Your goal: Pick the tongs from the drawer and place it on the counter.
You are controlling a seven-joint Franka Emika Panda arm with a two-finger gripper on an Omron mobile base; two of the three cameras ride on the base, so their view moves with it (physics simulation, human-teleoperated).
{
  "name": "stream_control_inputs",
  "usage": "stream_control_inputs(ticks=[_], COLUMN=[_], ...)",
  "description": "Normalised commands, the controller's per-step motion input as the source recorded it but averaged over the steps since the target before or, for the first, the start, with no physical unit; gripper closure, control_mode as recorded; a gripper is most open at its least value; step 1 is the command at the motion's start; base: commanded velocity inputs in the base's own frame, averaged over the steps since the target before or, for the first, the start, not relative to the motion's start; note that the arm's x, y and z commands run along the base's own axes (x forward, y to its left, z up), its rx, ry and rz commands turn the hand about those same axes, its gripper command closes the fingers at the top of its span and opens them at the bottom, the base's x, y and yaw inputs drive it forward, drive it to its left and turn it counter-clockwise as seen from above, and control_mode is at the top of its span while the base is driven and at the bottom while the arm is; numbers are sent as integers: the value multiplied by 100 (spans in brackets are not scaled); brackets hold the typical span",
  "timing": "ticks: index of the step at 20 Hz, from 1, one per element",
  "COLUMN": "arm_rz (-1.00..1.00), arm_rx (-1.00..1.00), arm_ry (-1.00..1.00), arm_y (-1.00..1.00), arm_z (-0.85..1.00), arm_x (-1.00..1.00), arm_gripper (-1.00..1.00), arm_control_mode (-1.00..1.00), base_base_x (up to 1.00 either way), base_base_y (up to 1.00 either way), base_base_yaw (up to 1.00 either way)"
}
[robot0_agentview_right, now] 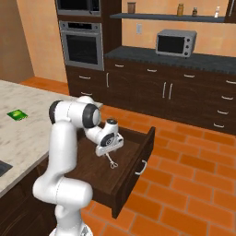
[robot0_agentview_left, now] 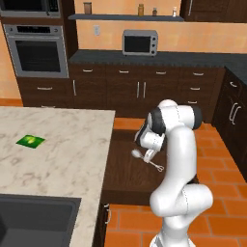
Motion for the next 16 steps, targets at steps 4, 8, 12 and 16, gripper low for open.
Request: stream_control_inputs(ticks=[4, 8, 12, 16], arm_rz=[9, 6, 2, 1], arm_rx=[-1, -1, 0, 0], arm_ry=[14, 12, 9, 9], arm_y=[6, 11, 2, 1], arm_z=[-68, -67, -25, -13], arm_x=[26, 16, 0, 0], arm_gripper=[-100, -100, 100, 100], arm_control_mode=[-100, -100, -100, -100], base_base_x=[0, 0, 0, 0], base_base_y=[0, 0, 0, 0], base_base_yaw=[0, 0, 0, 0])
